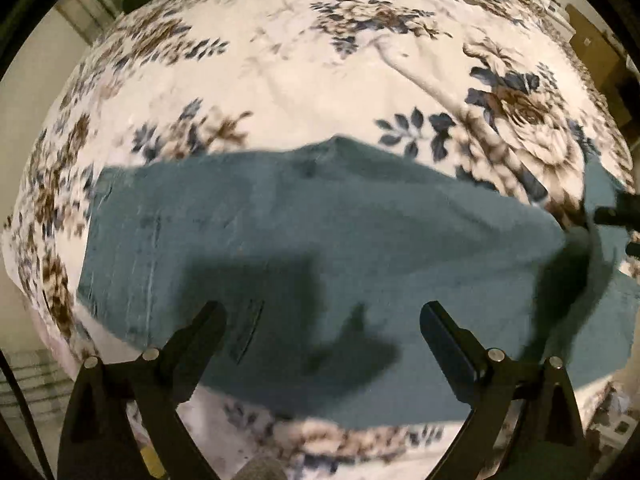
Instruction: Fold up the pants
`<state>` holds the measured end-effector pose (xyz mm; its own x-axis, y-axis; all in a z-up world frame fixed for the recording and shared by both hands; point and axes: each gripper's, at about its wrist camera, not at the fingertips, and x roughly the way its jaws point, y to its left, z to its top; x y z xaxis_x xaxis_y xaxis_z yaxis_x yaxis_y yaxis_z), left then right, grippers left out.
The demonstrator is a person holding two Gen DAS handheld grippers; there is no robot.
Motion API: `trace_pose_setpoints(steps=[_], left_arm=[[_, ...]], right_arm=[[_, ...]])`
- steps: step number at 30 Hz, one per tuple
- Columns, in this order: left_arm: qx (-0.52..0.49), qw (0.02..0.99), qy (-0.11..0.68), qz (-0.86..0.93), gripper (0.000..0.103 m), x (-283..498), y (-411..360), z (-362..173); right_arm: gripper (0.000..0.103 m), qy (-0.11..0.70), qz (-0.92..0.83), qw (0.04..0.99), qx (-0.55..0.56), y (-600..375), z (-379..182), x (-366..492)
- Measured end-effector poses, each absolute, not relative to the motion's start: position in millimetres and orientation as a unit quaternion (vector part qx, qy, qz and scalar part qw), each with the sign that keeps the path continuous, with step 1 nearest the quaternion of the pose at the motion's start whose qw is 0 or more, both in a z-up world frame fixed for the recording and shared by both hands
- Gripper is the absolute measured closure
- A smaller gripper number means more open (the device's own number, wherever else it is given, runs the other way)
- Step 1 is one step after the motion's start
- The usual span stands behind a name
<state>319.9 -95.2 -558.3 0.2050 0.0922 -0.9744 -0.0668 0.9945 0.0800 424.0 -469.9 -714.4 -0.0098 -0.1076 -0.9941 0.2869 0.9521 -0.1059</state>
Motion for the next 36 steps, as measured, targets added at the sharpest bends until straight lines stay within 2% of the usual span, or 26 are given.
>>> trace_pose_setpoints(steps=[1,2,3,4,5,6,10,13,15,17,18,19,20,21,23,25,26,27,28,31,33,36], left_arm=[[0.016,0.776,0.629,0.049,0.004,327,-101,-562],[0.022,0.774,0.631,0.047,0.004,329,-108,-563],[0.024,0.774,0.631,0.045,0.004,324,-111,-559],[0.028,0.775,0.630,0.040,0.004,324,-114,-561],[0.031,0.775,0.630,0.037,0.004,324,-119,-561],[0.033,0.775,0.630,0.036,0.004,321,-122,-559],[0.029,0.772,0.634,0.023,0.004,305,-132,-560],[0.029,0.766,0.642,0.018,0.004,293,-140,-567],[0.028,0.757,0.652,0.013,0.004,285,-144,-574],[0.028,0.749,0.662,0.011,0.004,280,-147,-581],[0.028,0.749,0.662,0.011,0.004,279,-147,-581],[0.030,0.752,0.659,0.010,0.004,277,-147,-581],[0.033,0.754,0.656,0.011,0.004,276,-147,-580],[0.034,0.755,0.654,0.013,0.004,275,-146,-579],[0.030,0.757,0.652,0.020,0.004,273,-140,-579],[0.024,0.756,0.654,0.026,0.004,271,-132,-580],[0.020,0.754,0.656,0.033,0.004,270,-126,-581],[0.017,0.752,0.658,0.037,0.004,270,-123,-582],[0.014,0.750,0.660,0.040,0.004,270,-121,-583],[0.008,0.752,0.658,0.045,0.004,267,-108,-582],[-0.001,0.755,0.655,0.047,0.004,263,-98,-580],[-0.030,0.747,0.662,0.055,0.004,257,-69,-582]], right_arm=[[0.016,0.713,-0.142,0.685,0.046,-471,-731,434],[0.038,0.726,-0.148,0.671,0.031,-471,-742,441],[0.053,0.733,-0.162,0.660,0.020,-477,-749,438],[0.060,0.726,-0.164,0.667,0.029,-481,-745,433],[0.083,0.710,-0.167,0.683,0.048,-489,-734,424],[0.092,0.686,-0.174,0.700,0.094,-504,-715,404],[0.094,0.616,-0.235,0.714,0.236,-563,-668,305],[0.094,0.604,-0.274,0.667,0.341,-594,-681,225],[0.083,0.597,-0.270,0.612,0.442,-617,-714,187],[0.083,0.588,-0.266,0.587,0.489,-628,-730,163],[0.078,0.568,-0.254,0.592,0.512,-631,-731,154],[0.072,0.549,-0.248,0.602,0.524,-634,-730,148],[0.060,0.532,-0.246,0.614,0.529,-636,-724,144],[0.054,0.511,-0.245,0.628,0.533,-639,-717,141],[0.054,0.497,-0.248,0.635,0.537,-657,-714,147],[0.054,0.517,-0.251,0.623,0.531,-670,-726,161],[0.056,0.519,-0.253,0.617,0.535,-672,-735,164],[0.082,0.518,-0.263,0.618,0.530,-673,-737,167],[0.097,0.524,-0.274,0.624,0.511,-675,-735,168],[0.099,0.517,-0.289,0.703,0.394,-664,-696,184],[0.098,0.536,-0.328,0.704,0.330,-660,-687,181],[0.098,0.568,-0.265,0.646,0.435,-656,-710,167]])
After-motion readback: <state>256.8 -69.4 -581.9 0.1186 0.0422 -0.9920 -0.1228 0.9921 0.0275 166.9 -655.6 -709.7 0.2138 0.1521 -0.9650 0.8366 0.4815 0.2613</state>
